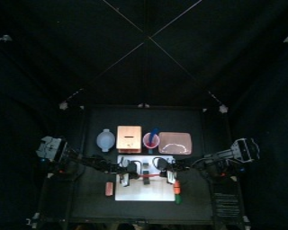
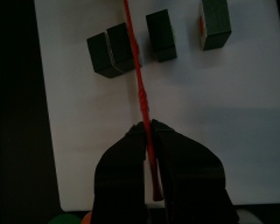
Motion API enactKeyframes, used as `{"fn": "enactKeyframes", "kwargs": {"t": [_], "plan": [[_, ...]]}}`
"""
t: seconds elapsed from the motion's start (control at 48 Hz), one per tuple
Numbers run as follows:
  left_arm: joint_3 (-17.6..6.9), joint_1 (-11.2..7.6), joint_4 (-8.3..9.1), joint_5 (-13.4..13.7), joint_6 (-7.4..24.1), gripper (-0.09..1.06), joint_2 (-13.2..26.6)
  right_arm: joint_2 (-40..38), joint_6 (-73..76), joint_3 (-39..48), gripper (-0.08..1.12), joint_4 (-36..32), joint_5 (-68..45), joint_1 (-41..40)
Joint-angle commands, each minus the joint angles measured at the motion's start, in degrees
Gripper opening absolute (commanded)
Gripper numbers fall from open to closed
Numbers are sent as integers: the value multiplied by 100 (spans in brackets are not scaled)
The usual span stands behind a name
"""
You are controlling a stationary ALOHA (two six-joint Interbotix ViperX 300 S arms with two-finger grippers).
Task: Place sushi on board then cut the sushi with the knife then place the pieces on the plate
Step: Cut the sushi into 4 pieces
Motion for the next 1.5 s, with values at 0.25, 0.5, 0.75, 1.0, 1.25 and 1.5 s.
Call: {"fn": "enactKeyframes", "kwargs": {"t": [0.25, 0.5, 0.75, 1.0, 1.25, 1.5], "plan": [[-114, -62, 123, -62, -18, 41, -439, -466, 26, -26, 33, -44, 35, -18], [-132, -264, 105, -88, -26, 41, -404, -510, 26, -9, 33, 35, 35, 53], [-176, -404, -105, -88, -44, 41, -220, -448, 26, 44, 33, 290, 35, 211], [-220, -457, -202, -88, -44, 41, -70, -360, 26, 35, 33, 325, 35, 237], [-220, -466, -202, -88, -44, 41, -35, -193, 26, 18, 33, 325, 9, 237], [-211, -448, -202, -88, -35, 41, -18, -105, 26, 0, 33, 325, 0, 246]]}}
